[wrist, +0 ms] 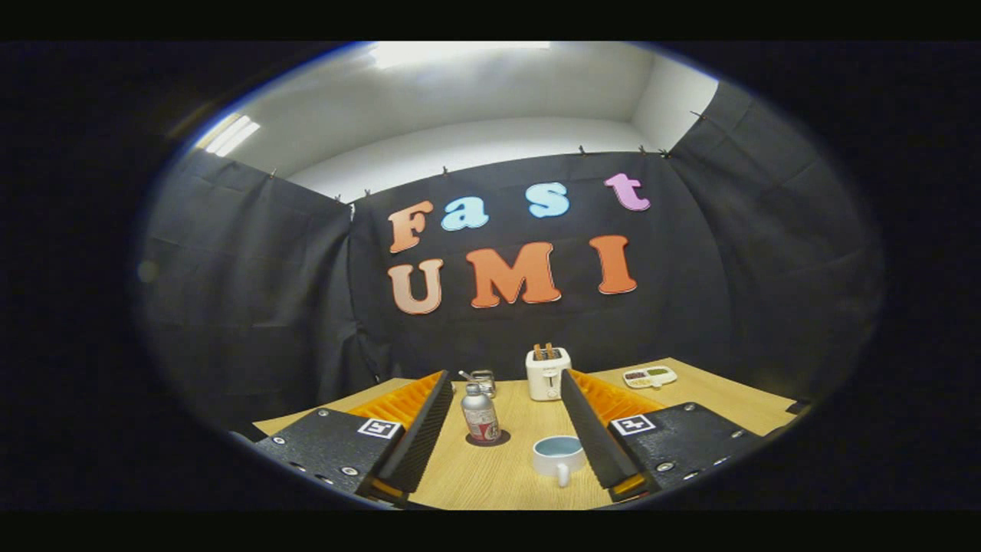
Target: Take the bottle from table, then pour the juice into the cup, finally place the bottle on the coaster
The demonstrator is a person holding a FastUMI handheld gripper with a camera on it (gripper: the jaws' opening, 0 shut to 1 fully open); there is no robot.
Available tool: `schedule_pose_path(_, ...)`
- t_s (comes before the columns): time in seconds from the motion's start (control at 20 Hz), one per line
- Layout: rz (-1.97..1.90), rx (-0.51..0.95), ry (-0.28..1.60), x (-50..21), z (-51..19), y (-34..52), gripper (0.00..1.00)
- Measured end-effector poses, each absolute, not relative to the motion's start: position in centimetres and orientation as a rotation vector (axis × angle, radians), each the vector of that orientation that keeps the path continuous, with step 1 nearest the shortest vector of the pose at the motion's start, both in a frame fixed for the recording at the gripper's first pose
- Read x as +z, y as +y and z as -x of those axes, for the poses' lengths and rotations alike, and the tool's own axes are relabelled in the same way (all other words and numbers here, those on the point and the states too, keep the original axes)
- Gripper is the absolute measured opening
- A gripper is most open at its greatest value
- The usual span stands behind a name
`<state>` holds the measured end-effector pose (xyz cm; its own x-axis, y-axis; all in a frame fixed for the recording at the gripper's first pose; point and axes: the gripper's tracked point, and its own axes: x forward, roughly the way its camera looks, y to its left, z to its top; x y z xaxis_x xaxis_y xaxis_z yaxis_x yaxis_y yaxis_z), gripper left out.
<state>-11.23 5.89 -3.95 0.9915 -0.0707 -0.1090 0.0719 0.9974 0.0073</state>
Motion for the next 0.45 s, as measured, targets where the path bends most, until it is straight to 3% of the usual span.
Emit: schedule_pose_path(0.45, 0.059, -0.132, 0.120, -3.1, 12.8, 3.1, 0.84)
